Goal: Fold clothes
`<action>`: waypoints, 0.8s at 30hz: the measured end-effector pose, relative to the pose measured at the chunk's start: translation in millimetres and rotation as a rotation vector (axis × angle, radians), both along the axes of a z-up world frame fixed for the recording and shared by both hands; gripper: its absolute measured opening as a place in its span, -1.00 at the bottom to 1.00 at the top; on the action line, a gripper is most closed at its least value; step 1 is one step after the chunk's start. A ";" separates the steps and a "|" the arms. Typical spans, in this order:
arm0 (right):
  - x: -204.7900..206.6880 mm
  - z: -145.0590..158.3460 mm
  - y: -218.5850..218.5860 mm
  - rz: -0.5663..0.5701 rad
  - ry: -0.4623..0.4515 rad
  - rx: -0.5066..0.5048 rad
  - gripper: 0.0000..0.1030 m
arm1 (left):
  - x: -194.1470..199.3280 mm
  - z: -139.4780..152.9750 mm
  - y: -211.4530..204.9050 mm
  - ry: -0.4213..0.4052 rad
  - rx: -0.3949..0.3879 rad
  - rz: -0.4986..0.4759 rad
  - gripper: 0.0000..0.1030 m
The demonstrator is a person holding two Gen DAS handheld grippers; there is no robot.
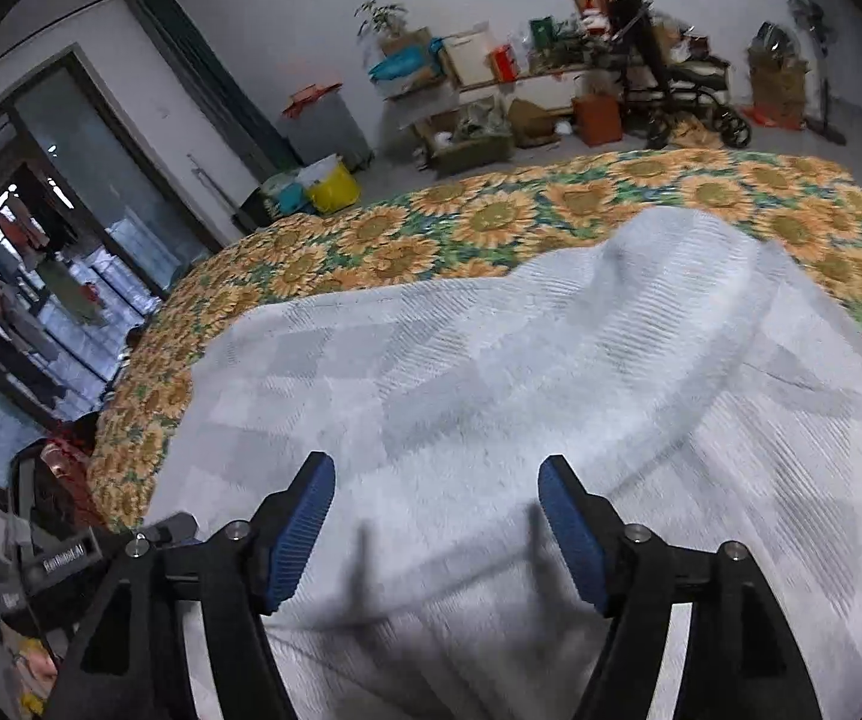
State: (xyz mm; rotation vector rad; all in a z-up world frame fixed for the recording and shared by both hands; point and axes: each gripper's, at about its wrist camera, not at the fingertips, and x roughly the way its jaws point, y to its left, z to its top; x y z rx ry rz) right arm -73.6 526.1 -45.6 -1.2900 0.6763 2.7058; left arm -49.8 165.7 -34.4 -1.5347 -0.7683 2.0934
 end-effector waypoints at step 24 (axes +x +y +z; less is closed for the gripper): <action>35.6 -29.2 82.1 -0.350 0.014 -0.129 0.41 | 20.6 11.2 44.8 0.079 -0.038 -0.176 0.27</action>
